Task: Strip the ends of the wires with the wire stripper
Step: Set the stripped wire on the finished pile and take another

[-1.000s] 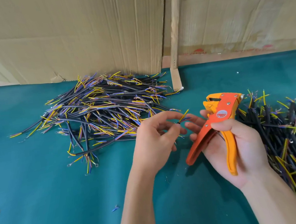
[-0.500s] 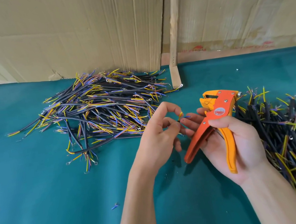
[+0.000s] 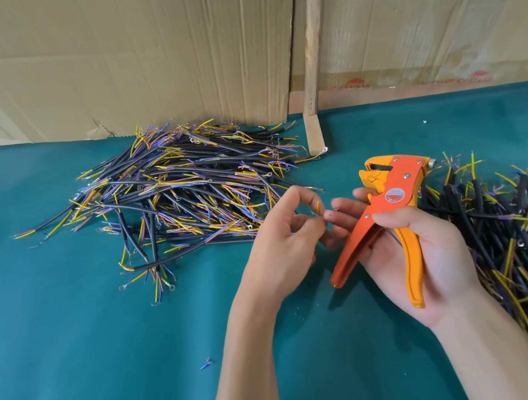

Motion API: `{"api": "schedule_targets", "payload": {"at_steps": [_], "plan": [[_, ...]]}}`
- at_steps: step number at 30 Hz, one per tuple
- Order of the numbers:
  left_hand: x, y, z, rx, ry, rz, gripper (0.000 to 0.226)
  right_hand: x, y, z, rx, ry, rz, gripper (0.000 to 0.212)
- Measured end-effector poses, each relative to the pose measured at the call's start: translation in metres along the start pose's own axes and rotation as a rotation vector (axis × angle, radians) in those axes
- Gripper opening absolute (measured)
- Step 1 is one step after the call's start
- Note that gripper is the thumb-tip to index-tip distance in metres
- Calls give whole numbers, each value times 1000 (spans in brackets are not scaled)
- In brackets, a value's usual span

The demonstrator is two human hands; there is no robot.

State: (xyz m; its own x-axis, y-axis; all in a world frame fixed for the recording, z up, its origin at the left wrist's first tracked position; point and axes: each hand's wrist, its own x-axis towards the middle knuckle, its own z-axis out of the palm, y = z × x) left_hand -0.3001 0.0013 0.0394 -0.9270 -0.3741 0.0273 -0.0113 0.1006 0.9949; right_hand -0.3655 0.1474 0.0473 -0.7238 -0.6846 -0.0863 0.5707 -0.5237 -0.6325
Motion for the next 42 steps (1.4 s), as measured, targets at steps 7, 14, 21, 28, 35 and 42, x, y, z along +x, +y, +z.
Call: {"api": "schedule_targets", "payload": {"at_steps": [7, 14, 21, 28, 35, 42], "plan": [[0, -1, 1, -23, 8, -8, 18, 1, 0, 3, 46, 28, 0, 58], [-1, 1, -2, -37, -8, -3, 9, 1, 1, 4, 32, 60, 5, 43], [1, -6, 0, 6, -22, 14, 12, 1, 1, 3, 25, 73, 13, 42], [4, -10, 2, 89, -21, 13, 9, 2, 1, 3, 20, 67, 12, 42], [5, -10, -2, 92, 20, 30, 12, 1, 1, 1, -4, 56, 19, 43], [4, -7, -4, 31, 136, 81, 17, 1, 4, 2, -66, 61, 31, 59]]}}
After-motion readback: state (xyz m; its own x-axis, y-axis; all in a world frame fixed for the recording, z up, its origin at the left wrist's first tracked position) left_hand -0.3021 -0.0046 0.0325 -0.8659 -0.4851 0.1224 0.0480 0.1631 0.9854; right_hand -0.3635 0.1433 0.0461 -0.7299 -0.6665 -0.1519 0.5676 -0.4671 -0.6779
